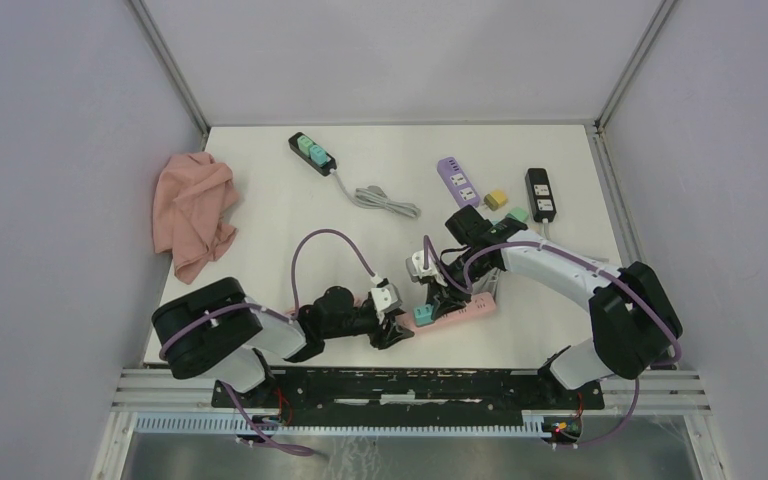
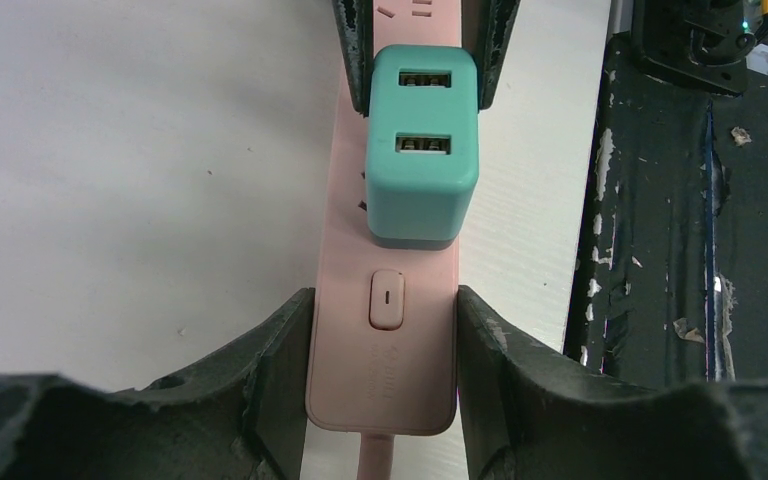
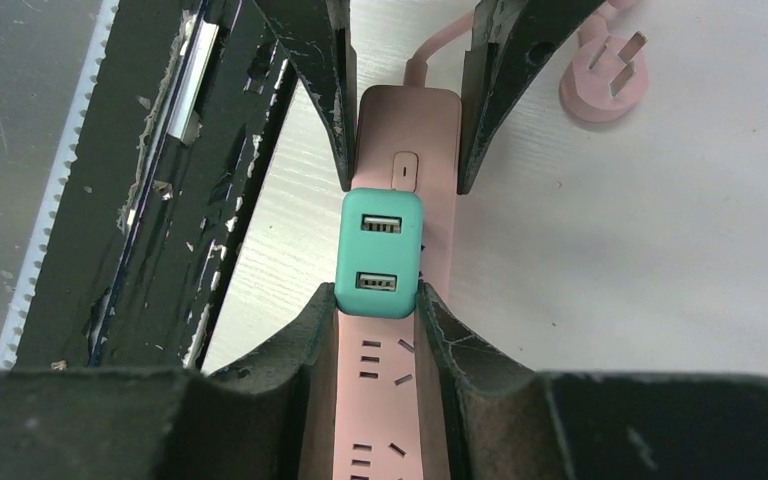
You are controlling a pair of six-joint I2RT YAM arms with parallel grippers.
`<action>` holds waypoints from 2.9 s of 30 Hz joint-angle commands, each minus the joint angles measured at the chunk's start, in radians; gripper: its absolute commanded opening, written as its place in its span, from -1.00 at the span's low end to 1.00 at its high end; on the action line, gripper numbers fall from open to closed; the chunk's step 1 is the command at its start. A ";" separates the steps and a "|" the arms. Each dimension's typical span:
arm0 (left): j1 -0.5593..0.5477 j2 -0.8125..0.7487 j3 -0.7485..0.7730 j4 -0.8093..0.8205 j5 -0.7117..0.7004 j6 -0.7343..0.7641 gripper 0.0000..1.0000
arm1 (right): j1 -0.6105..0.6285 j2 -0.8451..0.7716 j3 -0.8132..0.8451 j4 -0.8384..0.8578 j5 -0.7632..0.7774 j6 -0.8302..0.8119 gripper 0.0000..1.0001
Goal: Pull the plug off the socket
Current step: Remove the plug from the socket.
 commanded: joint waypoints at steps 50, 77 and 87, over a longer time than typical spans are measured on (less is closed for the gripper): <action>-0.010 -0.020 0.062 -0.018 -0.012 0.005 -0.94 | 0.103 0.004 -0.020 0.395 0.052 0.512 -1.00; -0.009 -0.008 0.037 0.001 -0.020 0.002 -0.94 | -0.094 0.008 0.123 -0.223 -0.122 -0.113 -1.00; -0.009 0.009 0.050 0.025 -0.014 -0.020 -0.94 | 0.055 0.043 0.157 -0.167 -0.198 0.008 -1.00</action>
